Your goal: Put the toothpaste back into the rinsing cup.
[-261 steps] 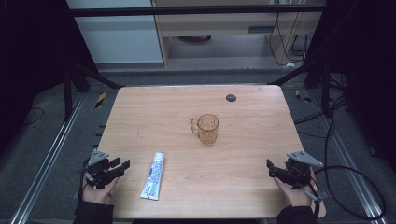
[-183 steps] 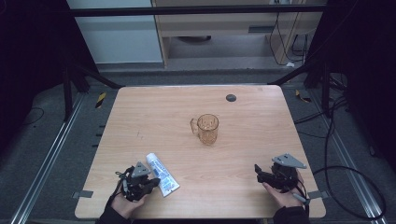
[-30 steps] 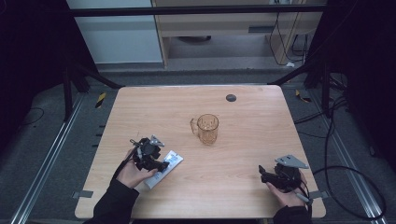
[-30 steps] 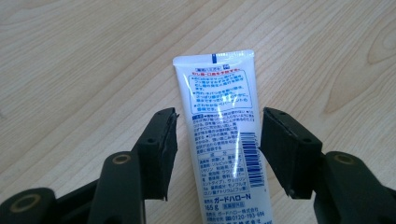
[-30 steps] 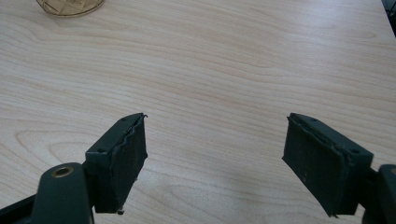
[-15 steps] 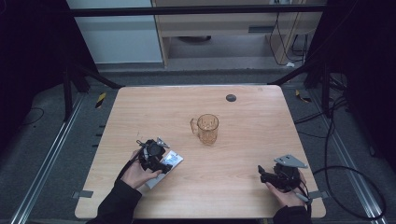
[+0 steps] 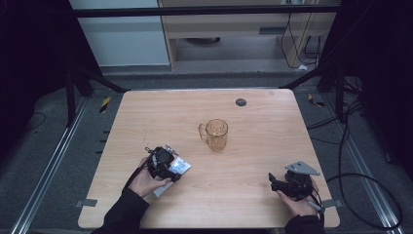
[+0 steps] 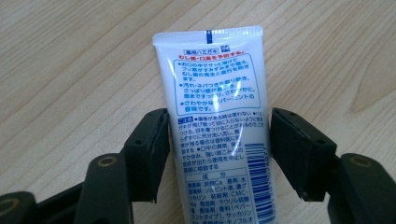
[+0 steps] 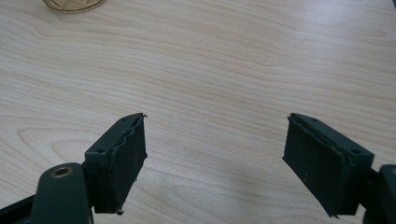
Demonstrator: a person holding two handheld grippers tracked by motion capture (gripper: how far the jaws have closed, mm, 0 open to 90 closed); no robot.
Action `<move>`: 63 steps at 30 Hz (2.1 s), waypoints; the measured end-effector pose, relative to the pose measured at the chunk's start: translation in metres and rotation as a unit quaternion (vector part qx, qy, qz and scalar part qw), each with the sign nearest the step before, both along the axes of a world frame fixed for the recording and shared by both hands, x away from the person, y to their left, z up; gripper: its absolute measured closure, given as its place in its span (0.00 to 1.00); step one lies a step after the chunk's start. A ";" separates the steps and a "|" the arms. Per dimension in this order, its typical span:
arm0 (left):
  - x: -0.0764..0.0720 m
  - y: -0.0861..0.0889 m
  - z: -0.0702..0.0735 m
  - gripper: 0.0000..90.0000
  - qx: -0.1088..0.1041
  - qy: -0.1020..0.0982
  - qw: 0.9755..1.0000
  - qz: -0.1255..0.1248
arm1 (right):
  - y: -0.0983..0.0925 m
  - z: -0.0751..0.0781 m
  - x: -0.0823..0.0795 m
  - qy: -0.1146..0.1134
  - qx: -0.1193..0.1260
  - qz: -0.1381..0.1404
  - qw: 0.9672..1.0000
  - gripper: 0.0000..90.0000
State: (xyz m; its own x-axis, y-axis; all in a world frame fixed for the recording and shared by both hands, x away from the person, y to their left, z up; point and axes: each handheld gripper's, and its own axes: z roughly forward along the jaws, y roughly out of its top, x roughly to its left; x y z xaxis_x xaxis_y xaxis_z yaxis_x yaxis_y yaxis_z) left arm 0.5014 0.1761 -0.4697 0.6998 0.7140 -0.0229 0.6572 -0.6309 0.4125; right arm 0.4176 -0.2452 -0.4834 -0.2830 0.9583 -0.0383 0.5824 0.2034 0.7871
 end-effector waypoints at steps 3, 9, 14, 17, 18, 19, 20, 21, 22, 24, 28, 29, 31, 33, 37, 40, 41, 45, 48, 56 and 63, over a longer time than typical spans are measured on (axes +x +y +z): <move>0.001 0.000 -0.002 0.41 0.000 0.007 1.000 0.001 | 0.000 0.000 0.000 0.001 -0.001 0.001 1.000 0.23; 0.001 -0.002 -0.002 0.44 0.000 0.010 1.000 0.006 | 0.000 0.000 0.000 -0.001 0.000 -0.001 1.000 0.23; -0.001 -0.003 0.000 0.52 0.000 0.009 1.000 0.010 | -0.001 0.001 0.000 -0.003 0.001 -0.002 1.000 0.23; -0.004 -0.001 0.004 0.62 -0.004 0.006 1.000 0.016 | -0.001 0.001 0.000 -0.002 0.000 -0.003 1.000 0.23; -0.004 0.000 0.005 0.65 -0.007 0.006 1.000 0.016 | -0.001 0.001 0.000 -0.001 0.000 -0.003 1.000 0.23; -0.005 0.001 0.006 0.68 -0.011 0.006 1.000 0.019 | -0.001 0.001 0.000 -0.001 0.000 -0.003 1.000 0.23; -0.005 0.002 0.007 0.71 -0.013 0.007 1.000 0.019 | -0.001 0.001 0.000 -0.001 0.000 -0.003 1.000 0.23; -0.006 0.002 0.008 0.73 -0.014 0.007 1.000 0.018 | -0.001 0.001 0.000 -0.001 0.000 -0.003 1.000 0.23; -0.006 0.002 0.009 0.75 -0.015 0.006 1.000 0.020 | -0.002 0.001 0.000 -0.001 0.000 -0.003 1.000 0.23; -0.008 0.003 0.011 0.77 -0.011 0.005 1.000 0.015 | -0.002 0.001 0.000 -0.001 -0.001 -0.003 1.000 0.23; -0.010 0.007 0.016 0.79 -0.021 0.003 1.000 0.017 | -0.003 0.001 -0.001 -0.001 0.000 -0.004 1.000 0.23; -0.010 0.009 0.020 0.79 -0.024 -0.003 1.000 0.019 | -0.003 0.001 -0.001 -0.003 0.000 -0.004 1.000 0.23; -0.012 0.013 0.028 0.79 -0.034 -0.017 0.999 0.026 | -0.003 0.001 -0.001 -0.002 0.001 -0.006 1.000 0.23; -0.013 0.017 0.037 0.79 -0.053 -0.033 0.998 0.031 | -0.003 0.001 -0.001 -0.004 0.001 -0.006 1.000 0.23; -0.019 0.024 0.053 0.79 -0.084 -0.076 0.993 0.047 | -0.003 0.001 -0.001 -0.004 0.002 -0.008 1.000 0.23; -0.022 0.027 0.062 0.79 -0.100 -0.105 0.988 0.055 | -0.003 0.001 -0.001 -0.004 0.001 -0.008 1.000 0.23; -0.023 0.028 0.065 0.79 -0.105 -0.114 0.986 0.059 | -0.003 0.001 -0.001 -0.004 0.002 -0.009 1.000 0.23; -0.026 0.026 0.072 0.79 -0.116 -0.152 0.979 0.074 | -0.003 0.001 -0.001 -0.005 0.002 -0.010 1.000 0.23; -0.029 0.025 0.079 0.79 -0.126 -0.181 0.972 0.083 | -0.002 0.001 -0.001 -0.004 0.001 -0.010 1.000 0.23; -0.026 0.020 0.103 0.79 -0.173 -0.250 0.947 0.105 | -0.002 0.001 -0.001 -0.009 0.000 -0.011 1.000 0.23; -0.018 0.003 0.114 0.79 -0.208 -0.283 0.929 0.119 | -0.002 0.001 -0.001 -0.010 0.000 -0.011 1.000 0.22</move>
State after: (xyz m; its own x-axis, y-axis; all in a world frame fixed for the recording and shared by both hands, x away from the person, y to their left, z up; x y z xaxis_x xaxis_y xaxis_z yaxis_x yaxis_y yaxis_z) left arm 0.4833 0.1786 -0.3560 0.5078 0.8614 -0.0087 0.3615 -0.2039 0.9098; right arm 0.4169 -0.2472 -0.4828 -0.2613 0.9642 -0.0447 0.5702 0.1916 0.7989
